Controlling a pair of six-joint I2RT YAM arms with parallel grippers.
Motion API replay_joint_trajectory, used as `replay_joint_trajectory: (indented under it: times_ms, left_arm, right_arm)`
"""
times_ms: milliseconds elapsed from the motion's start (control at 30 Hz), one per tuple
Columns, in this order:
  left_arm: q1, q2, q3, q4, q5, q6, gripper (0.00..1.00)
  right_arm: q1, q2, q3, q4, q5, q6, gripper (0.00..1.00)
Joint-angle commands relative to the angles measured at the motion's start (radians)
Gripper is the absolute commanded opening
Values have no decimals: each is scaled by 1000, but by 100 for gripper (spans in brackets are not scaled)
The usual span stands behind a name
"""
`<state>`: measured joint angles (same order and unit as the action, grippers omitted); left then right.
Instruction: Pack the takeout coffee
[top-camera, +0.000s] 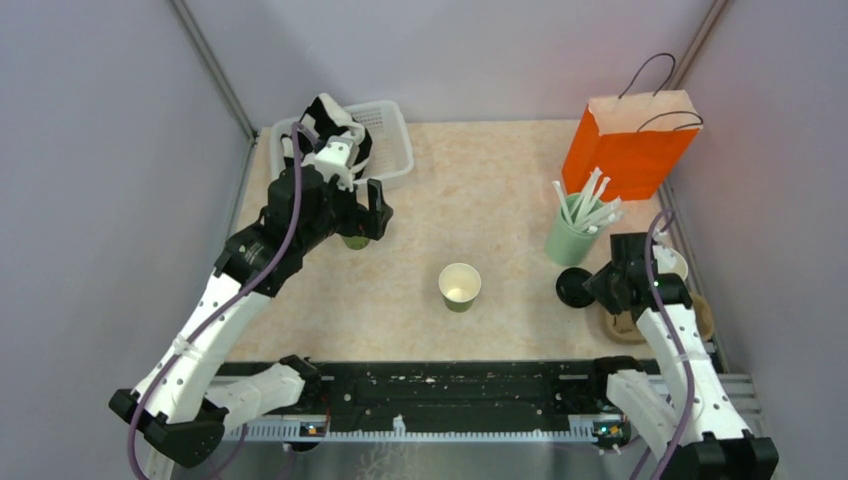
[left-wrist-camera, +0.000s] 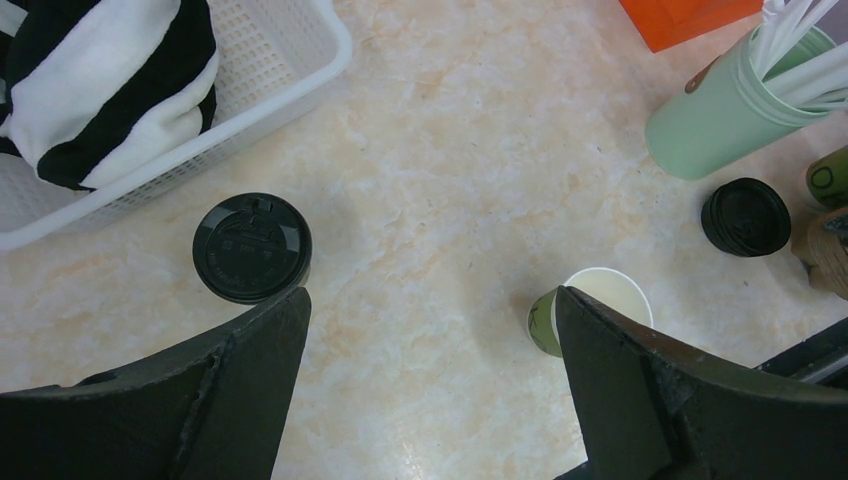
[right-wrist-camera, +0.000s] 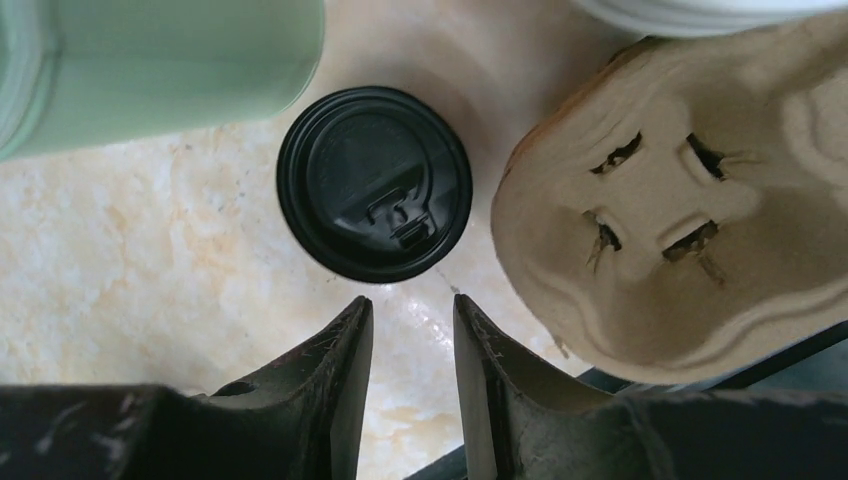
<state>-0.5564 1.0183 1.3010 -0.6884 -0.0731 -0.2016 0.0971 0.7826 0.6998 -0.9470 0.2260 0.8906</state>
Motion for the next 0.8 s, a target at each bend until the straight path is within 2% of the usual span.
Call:
replay_joint_trajectory:
  times_ms: [0, 200, 533, 767]
  left_arm:
    - [-5, -22, -4, 43, -14, 22, 98]
    - [-6, -23, -5, 41, -19, 27, 98]
    - [-6, -9, 3, 41, -17, 28, 98]
    - [-5, -2, 6, 42, -14, 27, 98]
  right_arm:
    - [-90, 59, -29, 75, -38, -36, 36]
    - [-229, 150, -53, 165, -144, -149, 37]
    - [-237, 217, -98, 207, -152, -163, 36]
    - [-237, 245, -107, 248, -149, -176, 28]
